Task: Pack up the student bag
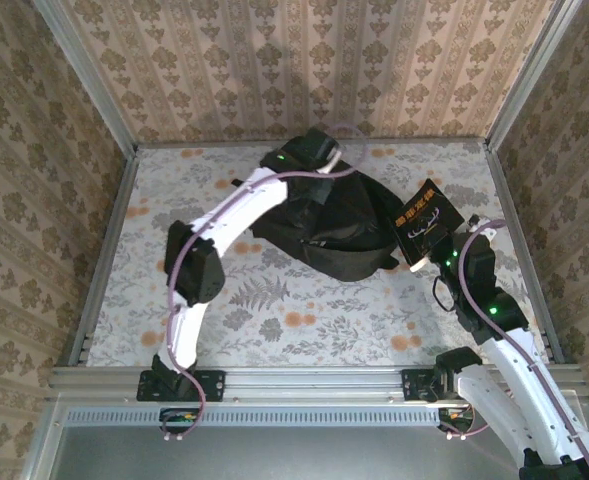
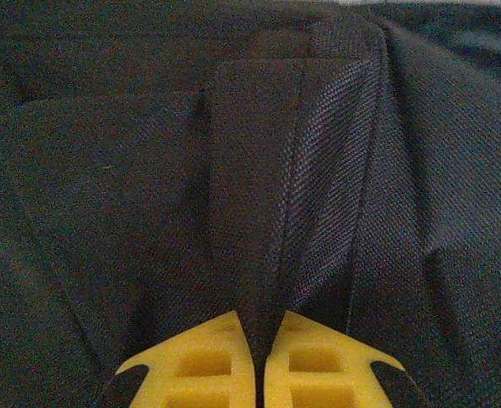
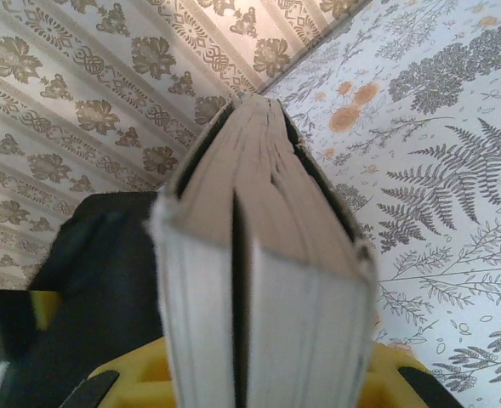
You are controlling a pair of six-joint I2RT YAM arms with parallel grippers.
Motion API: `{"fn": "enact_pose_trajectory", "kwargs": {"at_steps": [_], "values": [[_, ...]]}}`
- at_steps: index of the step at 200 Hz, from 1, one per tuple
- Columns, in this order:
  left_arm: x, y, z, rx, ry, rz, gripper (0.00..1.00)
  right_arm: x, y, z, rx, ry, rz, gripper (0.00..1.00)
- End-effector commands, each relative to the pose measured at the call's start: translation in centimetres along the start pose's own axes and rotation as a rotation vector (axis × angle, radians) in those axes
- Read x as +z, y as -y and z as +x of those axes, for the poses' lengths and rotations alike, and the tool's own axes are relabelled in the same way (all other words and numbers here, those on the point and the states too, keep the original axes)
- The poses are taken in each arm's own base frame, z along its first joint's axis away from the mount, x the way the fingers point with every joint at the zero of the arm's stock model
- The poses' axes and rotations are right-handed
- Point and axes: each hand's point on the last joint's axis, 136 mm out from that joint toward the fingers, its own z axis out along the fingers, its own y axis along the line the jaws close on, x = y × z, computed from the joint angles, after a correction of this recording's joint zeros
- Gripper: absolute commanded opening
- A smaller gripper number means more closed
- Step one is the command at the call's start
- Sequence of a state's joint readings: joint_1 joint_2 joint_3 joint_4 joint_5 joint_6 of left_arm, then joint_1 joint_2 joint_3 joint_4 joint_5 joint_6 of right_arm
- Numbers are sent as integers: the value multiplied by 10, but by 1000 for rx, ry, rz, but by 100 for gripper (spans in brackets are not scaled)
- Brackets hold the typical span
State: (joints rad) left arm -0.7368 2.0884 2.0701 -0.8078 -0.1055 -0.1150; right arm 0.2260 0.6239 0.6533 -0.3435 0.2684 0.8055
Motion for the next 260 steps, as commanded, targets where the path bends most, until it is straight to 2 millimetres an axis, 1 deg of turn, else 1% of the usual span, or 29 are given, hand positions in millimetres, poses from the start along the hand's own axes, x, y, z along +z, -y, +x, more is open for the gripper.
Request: {"fn": "enact_pose_trajectory", "kwargs": {"at_steps": [1,14,29,47,74,90,104,124,135,149,169,173,177,195,207,218,228,247,260], "values": [[-57,-15,-23,-141,100,135,0,-7,-28,-22,19,52,-110,0],[-66,-20,-21,-180,107,171,0,-6,-30,-19,28,35,-118,0],[-70,-22,-16,-192,108,190,0,-3,-33,-15,46,8,-135,0],[-73,-25,-10,-207,106,204,0,1,-44,-6,82,-49,-199,0],[-82,-25,-9,-260,134,269,0,6,-65,20,211,-229,-299,0],[-87,-27,-9,-281,146,294,0,6,-73,35,311,-338,-343,0],[-88,-29,-7,-299,148,308,0,6,-75,49,394,-416,-366,0],[-90,-28,-5,-309,150,332,0,9,-70,69,525,-500,-366,0],[-92,-26,-3,-305,152,345,0,14,-69,77,597,-530,-377,0],[-92,-21,0,-298,145,369,0,19,-73,80,661,-546,-405,0],[-90,-13,8,-286,115,397,0,27,-84,72,697,-532,-468,0],[-88,-11,11,-283,105,402,4,29,-87,69,692,-526,-480,0],[-88,-8,14,-277,94,407,9,30,-89,66,684,-514,-490,0],[-86,9,26,-217,44,395,38,33,-102,50,598,-461,-550,0],[-89,22,32,-147,19,371,50,32,-113,40,510,-431,-604,0],[-94,32,34,-94,7,349,56,30,-122,36,463,-422,-647,0],[-100,41,33,-66,1,343,60,28,-130,33,446,-429,-695,0],[-113,53,26,-47,21,345,65,20,-148,29,429,-457,-791,0],[-123,62,19,-40,43,363,69,13,-155,27,400,-466,-821,0]]}}
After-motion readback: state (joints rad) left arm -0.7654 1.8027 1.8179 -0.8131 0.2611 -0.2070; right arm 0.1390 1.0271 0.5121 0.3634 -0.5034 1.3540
